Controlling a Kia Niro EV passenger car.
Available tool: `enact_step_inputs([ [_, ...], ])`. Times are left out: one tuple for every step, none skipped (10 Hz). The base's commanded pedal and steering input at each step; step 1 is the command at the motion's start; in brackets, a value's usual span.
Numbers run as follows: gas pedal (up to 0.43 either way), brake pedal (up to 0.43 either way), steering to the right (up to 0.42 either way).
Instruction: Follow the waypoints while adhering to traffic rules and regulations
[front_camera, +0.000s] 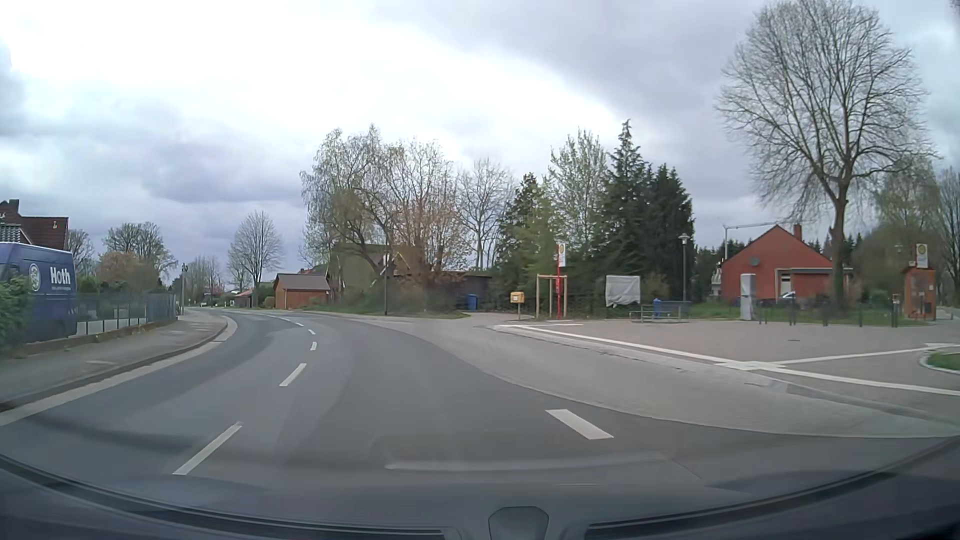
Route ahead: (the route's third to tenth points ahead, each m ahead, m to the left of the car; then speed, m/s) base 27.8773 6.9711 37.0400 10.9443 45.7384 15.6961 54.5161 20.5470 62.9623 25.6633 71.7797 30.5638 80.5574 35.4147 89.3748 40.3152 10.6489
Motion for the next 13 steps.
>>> enact_step_inputs([
  [0.110,0.000,-0.068],
  [0.098,0.000,-0.070],
  [0.098,0.000,-0.072],
  [0.087,0.000,-0.074],
  [0.087,0.000,-0.074],
  [0.087,0.000,-0.074],
  [0.087,0.000,-0.075],
  [0.087,0.000,-0.077],
  [0.087,0.000,-0.078],
  [0.087,0.000,-0.078],
  [0.087,0.000,-0.077],
  [0.087,0.000,-0.076],
  [0.087,0.000,-0.075],
])
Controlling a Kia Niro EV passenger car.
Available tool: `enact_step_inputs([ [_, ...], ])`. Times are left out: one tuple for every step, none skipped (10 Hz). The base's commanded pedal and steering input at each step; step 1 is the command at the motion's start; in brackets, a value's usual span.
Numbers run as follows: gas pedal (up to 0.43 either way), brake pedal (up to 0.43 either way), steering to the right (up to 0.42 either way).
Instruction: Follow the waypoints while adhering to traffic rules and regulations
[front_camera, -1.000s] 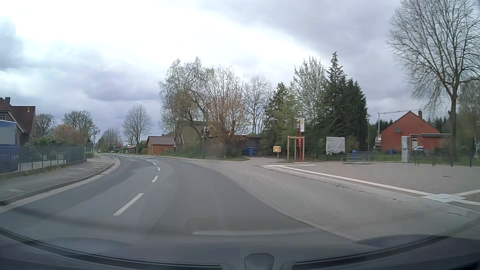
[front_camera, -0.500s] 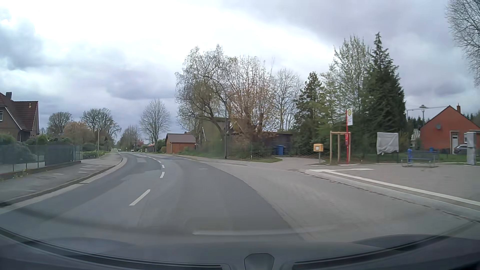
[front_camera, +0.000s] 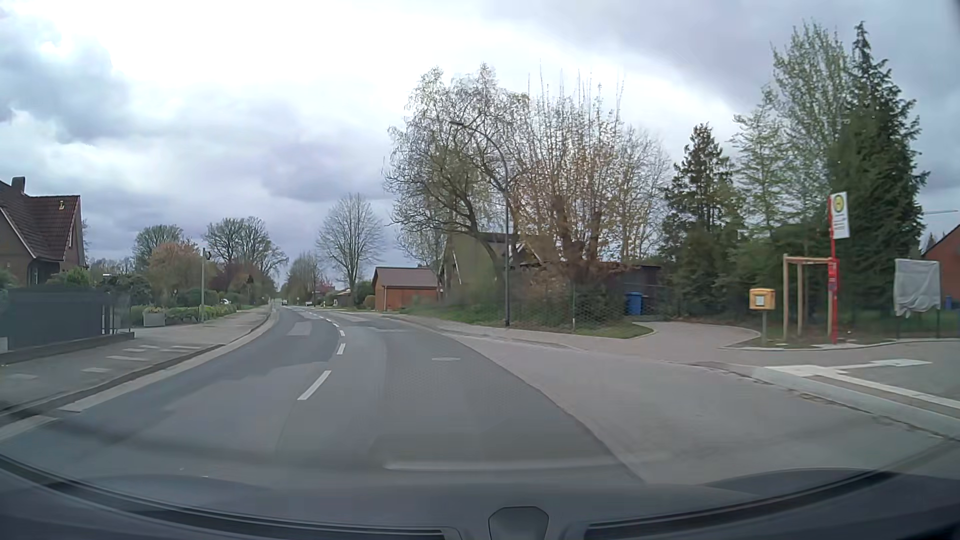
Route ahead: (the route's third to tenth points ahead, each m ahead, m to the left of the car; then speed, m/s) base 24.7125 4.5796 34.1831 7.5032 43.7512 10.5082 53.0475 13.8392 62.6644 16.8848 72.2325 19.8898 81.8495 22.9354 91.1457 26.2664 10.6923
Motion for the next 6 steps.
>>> enact_step_inputs([
  [0.087,0.000,-0.074],
  [0.087,0.000,-0.073],
  [0.098,0.000,-0.071],
  [0.098,0.000,-0.069],
  [0.098,0.000,-0.067],
  [0.098,0.000,-0.067],
])
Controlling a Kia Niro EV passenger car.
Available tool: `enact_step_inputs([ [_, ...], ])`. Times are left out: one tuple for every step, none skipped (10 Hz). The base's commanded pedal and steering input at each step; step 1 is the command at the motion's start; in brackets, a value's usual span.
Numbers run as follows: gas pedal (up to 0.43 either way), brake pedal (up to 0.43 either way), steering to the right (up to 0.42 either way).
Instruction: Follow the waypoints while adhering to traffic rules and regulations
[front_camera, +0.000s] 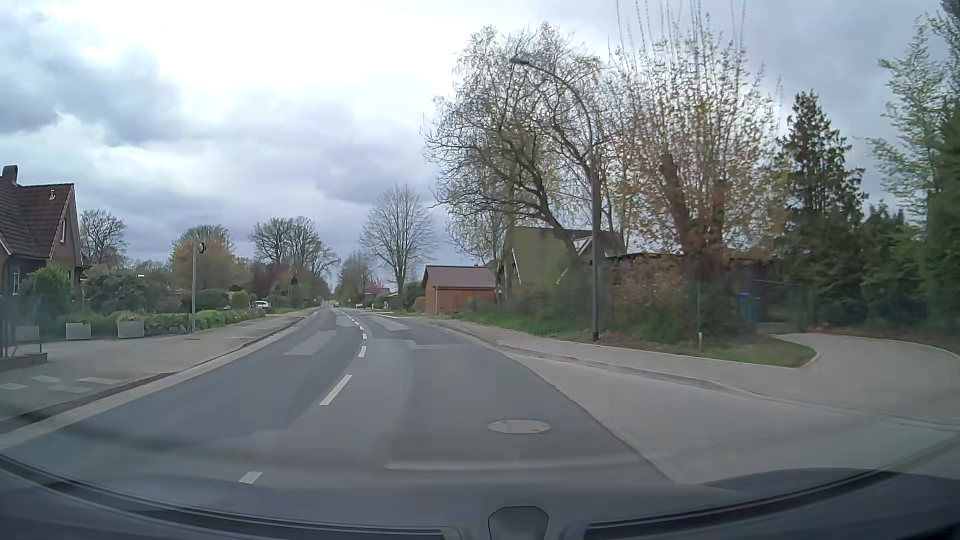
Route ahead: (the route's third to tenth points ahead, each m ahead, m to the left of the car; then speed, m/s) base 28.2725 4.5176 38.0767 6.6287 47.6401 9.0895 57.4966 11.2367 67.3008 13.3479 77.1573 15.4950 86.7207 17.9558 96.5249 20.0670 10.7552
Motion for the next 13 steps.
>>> enact_step_inputs([
  [0.098,0.000,-0.067],
  [0.098,0.000,-0.065],
  [0.098,0.000,-0.058],
  [0.098,0.000,-0.050],
  [0.110,0.000,-0.044],
  [0.130,0.000,-0.040],
  [0.130,0.000,-0.039],
  [0.130,0.000,-0.038],
  [0.130,0.000,-0.035],
  [0.130,0.000,-0.032],
  [0.130,0.000,-0.029],
  [0.130,0.000,-0.027],
  [0.130,0.000,-0.023],
])
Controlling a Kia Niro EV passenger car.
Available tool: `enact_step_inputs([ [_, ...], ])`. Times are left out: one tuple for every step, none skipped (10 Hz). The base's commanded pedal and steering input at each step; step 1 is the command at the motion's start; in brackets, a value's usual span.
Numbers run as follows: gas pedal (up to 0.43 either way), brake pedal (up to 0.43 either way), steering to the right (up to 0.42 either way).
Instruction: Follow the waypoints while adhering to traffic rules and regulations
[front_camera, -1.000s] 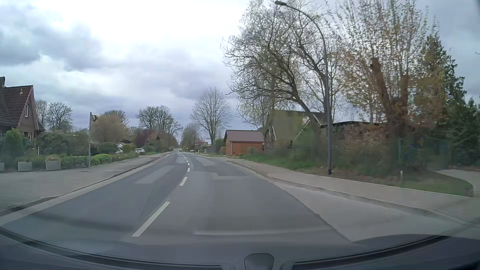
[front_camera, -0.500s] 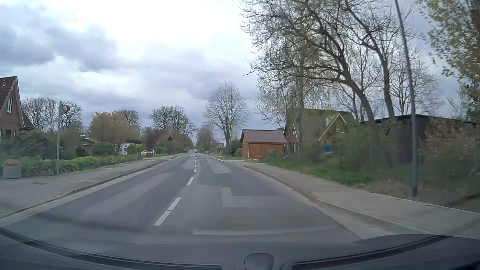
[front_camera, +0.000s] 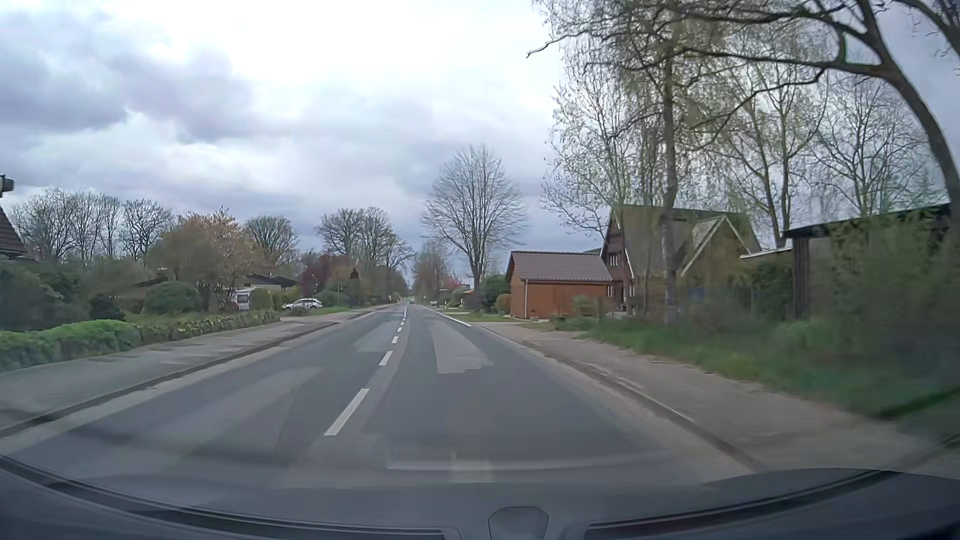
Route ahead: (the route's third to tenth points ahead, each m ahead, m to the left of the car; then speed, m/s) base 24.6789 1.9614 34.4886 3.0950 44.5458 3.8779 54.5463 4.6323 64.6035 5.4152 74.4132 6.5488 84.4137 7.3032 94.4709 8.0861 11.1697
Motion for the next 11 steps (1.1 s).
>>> enact_step_inputs([
  [0.130,0.000,-0.014],
  [0.130,0.000,-0.012],
  [0.130,0.000,-0.012],
  [0.130,0.000,-0.015],
  [0.130,0.000,-0.018],
  [0.130,0.000,-0.019],
  [0.130,0.000,-0.019],
  [0.130,0.000,-0.019],
  [0.130,0.000,-0.020],
  [0.130,0.000,-0.022],
  [0.130,0.000,-0.021],
])
